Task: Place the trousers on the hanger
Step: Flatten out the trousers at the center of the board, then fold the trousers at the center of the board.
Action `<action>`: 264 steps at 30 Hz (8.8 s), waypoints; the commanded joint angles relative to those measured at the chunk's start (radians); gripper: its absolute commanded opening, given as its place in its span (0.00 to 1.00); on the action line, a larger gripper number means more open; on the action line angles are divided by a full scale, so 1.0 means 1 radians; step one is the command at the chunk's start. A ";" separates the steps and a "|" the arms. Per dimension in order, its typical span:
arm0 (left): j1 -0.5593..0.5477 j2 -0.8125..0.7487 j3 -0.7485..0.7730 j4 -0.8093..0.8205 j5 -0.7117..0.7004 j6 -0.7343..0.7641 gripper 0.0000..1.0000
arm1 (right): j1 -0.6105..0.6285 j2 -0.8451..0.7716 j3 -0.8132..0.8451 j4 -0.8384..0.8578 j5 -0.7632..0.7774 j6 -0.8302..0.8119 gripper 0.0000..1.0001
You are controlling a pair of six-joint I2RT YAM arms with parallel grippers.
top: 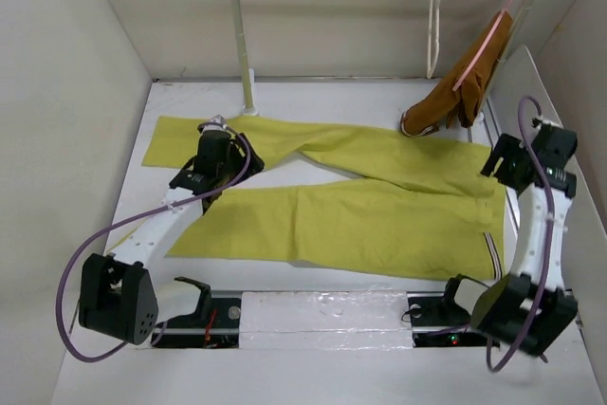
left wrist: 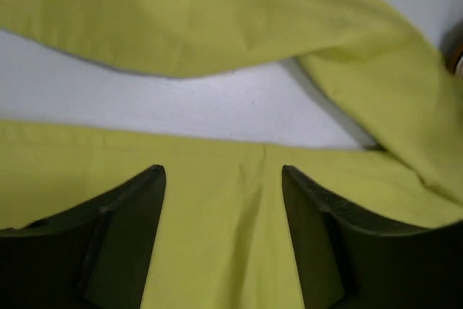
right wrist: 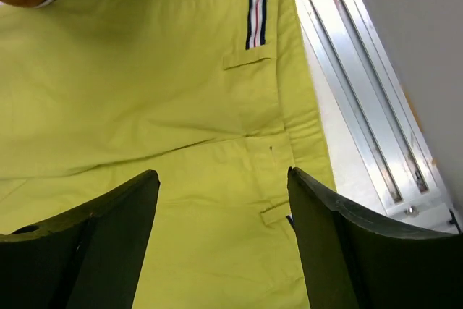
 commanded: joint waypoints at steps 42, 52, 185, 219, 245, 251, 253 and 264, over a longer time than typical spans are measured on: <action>-0.189 -0.069 0.033 -0.042 0.153 0.086 0.52 | -0.057 0.136 0.061 0.016 -0.009 0.007 0.72; -0.189 -0.076 0.096 -0.031 0.074 -0.017 0.52 | -0.287 -0.365 -0.379 -0.143 0.150 0.177 0.64; 0.569 -0.007 0.157 -0.424 -0.192 -0.093 0.81 | 0.026 -0.253 -0.446 0.053 -0.277 -0.024 0.00; 0.831 0.624 0.291 -0.136 -0.111 -0.024 0.00 | 0.073 -0.235 -0.370 0.001 -0.245 -0.085 0.00; 0.790 0.016 0.447 -0.584 -0.392 -0.039 0.00 | 0.178 -0.074 -0.067 -0.102 -0.029 -0.088 0.00; 0.767 0.171 0.616 -0.580 -0.377 -0.080 0.00 | 0.037 -0.012 0.026 -0.065 0.008 -0.071 0.00; 0.767 0.203 0.682 -0.576 -0.369 -0.088 0.00 | -0.008 0.021 0.042 -0.026 -0.012 -0.059 0.00; 0.572 0.531 0.921 -0.439 -0.499 -0.030 0.00 | -0.048 0.391 0.322 0.149 -0.078 0.030 0.00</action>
